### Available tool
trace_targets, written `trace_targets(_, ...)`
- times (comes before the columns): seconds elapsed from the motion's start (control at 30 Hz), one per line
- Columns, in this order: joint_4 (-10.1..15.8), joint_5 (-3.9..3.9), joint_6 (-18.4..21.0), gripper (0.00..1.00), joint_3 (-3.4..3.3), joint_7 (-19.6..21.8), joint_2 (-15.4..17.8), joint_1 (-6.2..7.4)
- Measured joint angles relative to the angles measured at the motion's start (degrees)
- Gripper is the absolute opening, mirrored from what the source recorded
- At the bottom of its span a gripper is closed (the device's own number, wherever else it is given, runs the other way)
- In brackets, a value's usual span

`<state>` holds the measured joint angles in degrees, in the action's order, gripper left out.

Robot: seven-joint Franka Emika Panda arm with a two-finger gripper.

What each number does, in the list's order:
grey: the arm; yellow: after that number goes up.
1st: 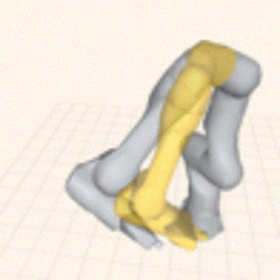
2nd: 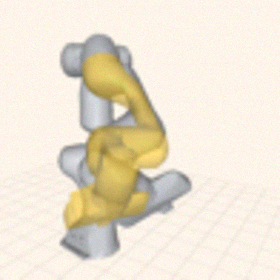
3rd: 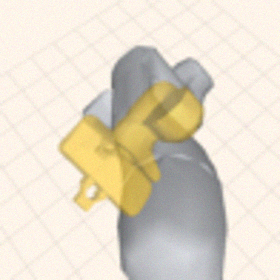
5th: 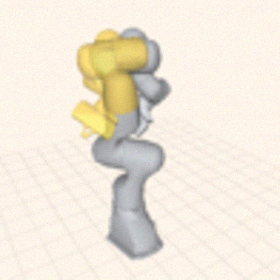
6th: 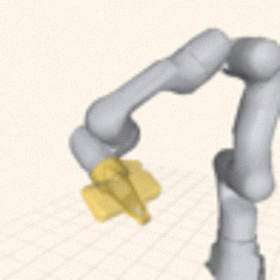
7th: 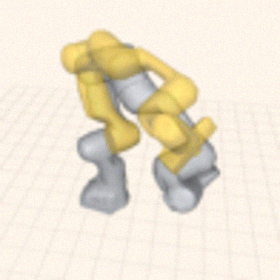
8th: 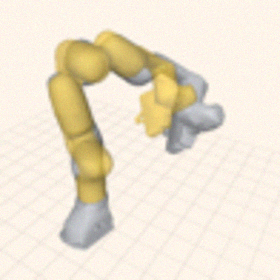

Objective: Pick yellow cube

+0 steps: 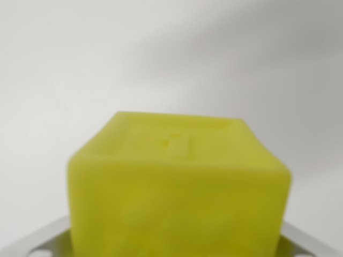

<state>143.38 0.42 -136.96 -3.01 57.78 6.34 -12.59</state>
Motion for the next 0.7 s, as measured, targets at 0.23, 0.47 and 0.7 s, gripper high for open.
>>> trace_targets(0.23,-0.9,0.11,2.8,0.00,0.00,0.1,1.9,0.00)
trace_targets(0.47,-2.0,0.20,5.6,0.00,0.00,0.2,3.6,0.01)
trace_targets(0.7,-2.5,0.23,6.7,0.00,0.00,0.2,4.2,0.02)
